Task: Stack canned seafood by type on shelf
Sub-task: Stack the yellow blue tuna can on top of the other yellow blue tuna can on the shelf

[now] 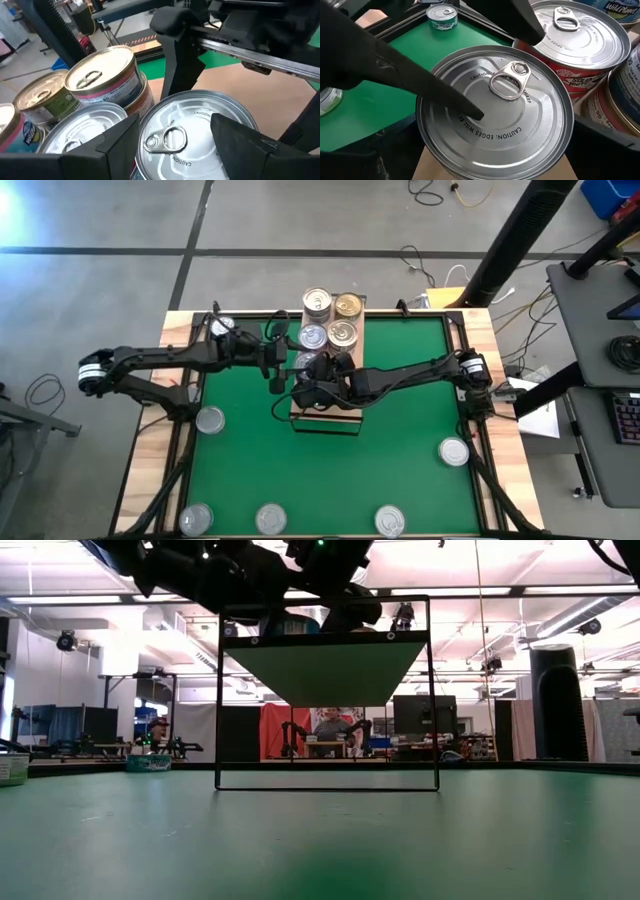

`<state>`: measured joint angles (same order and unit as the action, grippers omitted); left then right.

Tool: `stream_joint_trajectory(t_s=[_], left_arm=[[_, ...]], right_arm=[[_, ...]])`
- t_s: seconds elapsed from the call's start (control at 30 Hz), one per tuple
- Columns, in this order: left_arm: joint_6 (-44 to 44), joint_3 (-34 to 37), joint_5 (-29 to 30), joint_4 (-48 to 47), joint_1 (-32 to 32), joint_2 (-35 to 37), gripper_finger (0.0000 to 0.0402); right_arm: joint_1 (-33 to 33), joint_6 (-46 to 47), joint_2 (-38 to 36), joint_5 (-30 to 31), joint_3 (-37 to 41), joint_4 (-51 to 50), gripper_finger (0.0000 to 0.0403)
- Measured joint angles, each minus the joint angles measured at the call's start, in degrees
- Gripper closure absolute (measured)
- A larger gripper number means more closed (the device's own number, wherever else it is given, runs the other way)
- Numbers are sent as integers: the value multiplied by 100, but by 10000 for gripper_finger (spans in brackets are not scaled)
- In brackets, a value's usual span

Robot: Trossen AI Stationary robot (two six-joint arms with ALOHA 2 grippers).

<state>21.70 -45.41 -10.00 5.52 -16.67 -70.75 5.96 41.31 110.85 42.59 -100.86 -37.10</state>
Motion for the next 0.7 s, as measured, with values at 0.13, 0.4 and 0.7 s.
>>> stream_joint_trajectory(t_s=[0.13, 0.4, 0.7], left_arm=[[-63, 8, 387, -53, 7, -35, 170], [-81, 22, 589, -257, -2, -89, 170], [-413, 37, 630, -293, -6, -87, 170]], right_arm=[[-15, -48, 0, 0, 0, -21, 4], [-22, -226, 0, -37, 2, -4, 3], [-22, -368, -4, -187, 2, -30, 3]])
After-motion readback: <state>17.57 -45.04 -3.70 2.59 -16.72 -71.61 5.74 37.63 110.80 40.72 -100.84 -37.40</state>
